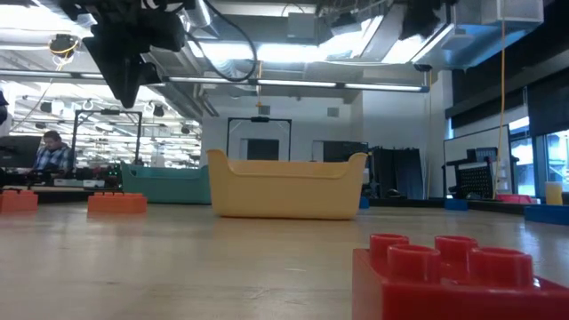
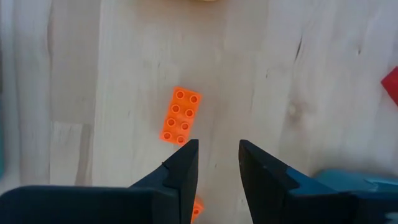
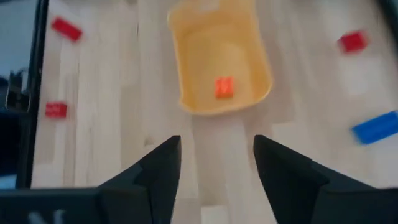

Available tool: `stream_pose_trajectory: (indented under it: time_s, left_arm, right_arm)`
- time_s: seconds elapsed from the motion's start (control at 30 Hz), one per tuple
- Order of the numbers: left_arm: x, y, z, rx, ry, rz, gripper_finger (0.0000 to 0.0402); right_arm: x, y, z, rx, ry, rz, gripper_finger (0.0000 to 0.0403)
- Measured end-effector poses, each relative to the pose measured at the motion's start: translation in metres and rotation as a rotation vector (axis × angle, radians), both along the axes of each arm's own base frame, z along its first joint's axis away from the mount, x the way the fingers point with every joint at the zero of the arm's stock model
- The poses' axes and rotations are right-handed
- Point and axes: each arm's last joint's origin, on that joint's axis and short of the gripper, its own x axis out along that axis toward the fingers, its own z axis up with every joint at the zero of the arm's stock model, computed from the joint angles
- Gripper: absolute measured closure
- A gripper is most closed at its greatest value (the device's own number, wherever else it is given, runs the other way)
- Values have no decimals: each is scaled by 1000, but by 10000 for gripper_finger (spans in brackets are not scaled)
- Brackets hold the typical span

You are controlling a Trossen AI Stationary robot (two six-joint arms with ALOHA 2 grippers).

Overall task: Sort & place blocks by color
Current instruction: Put the orange 8 stud game piece into the yellow bin

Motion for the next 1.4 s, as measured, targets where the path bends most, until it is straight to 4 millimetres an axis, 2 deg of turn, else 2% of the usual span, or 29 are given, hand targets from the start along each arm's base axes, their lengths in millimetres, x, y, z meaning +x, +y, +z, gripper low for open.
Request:
stream_pose_trajectory:
  time_s: [0.1,0.2,0.87,1.4]
  left_arm:
    - [0,-2,0,0,0,-12,294]
    - [1,-4,0,0,0,-21,294]
    - [1,-4,0,-9,2,4,294]
    - [1,-4,0,-81,9,148,294]
  right_arm:
    - [3,1,-15,47,26,34,201]
    - [3,1,-20,46,40,42,201]
    - [4,1,-19,54,17,31,201]
    - [4,1,-19,53,18,32,201]
